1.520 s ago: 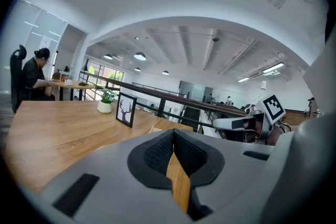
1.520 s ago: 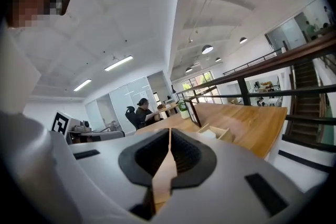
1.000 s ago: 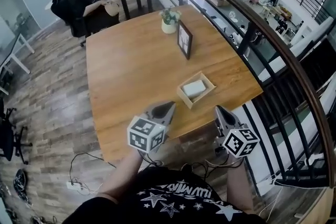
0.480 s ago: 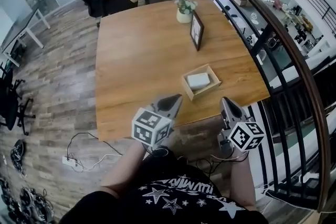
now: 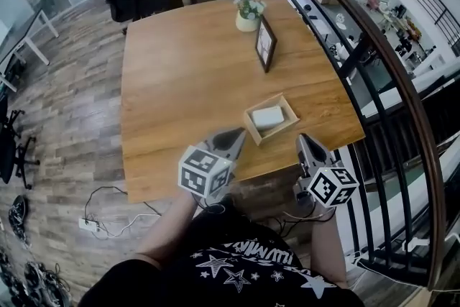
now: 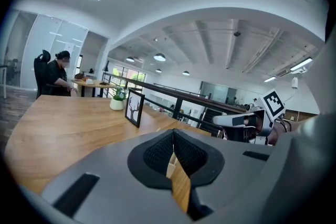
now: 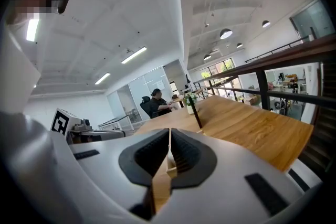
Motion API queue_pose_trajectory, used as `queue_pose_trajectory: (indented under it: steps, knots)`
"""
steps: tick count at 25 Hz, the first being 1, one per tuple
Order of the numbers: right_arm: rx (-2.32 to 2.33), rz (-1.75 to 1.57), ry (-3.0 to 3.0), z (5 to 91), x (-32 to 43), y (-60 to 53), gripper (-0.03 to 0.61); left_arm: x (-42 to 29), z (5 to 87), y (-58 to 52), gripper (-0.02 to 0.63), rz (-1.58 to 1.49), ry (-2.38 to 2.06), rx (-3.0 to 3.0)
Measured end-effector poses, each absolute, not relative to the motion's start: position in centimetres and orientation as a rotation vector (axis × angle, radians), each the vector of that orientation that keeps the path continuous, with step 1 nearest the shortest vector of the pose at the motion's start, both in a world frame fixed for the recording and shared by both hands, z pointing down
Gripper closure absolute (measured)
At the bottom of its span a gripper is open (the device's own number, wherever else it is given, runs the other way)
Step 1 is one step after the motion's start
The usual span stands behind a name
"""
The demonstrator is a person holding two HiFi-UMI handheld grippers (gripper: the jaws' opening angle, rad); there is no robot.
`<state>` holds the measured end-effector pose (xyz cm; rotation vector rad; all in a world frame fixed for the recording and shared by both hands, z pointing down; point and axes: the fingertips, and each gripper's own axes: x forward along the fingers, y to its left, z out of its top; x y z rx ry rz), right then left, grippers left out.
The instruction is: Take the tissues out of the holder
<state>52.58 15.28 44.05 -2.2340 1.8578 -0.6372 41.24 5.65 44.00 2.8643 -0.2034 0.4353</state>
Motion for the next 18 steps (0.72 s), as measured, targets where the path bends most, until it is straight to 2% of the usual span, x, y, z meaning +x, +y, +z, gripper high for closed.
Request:
queue_pose_trajectory:
  steps: [6,18]
  knots:
    - [-2.297,-0.610,1.858,42.6,54.9,11.8,0.558,43.6,43.1,1.9,0.600,0.419,-0.155,2.876]
    - [-2.321,-0.807,2.072,47.1,55.7,7.2,0.557,44.3,45.3,-2.1,0.600,0.440,-0.155,2.839]
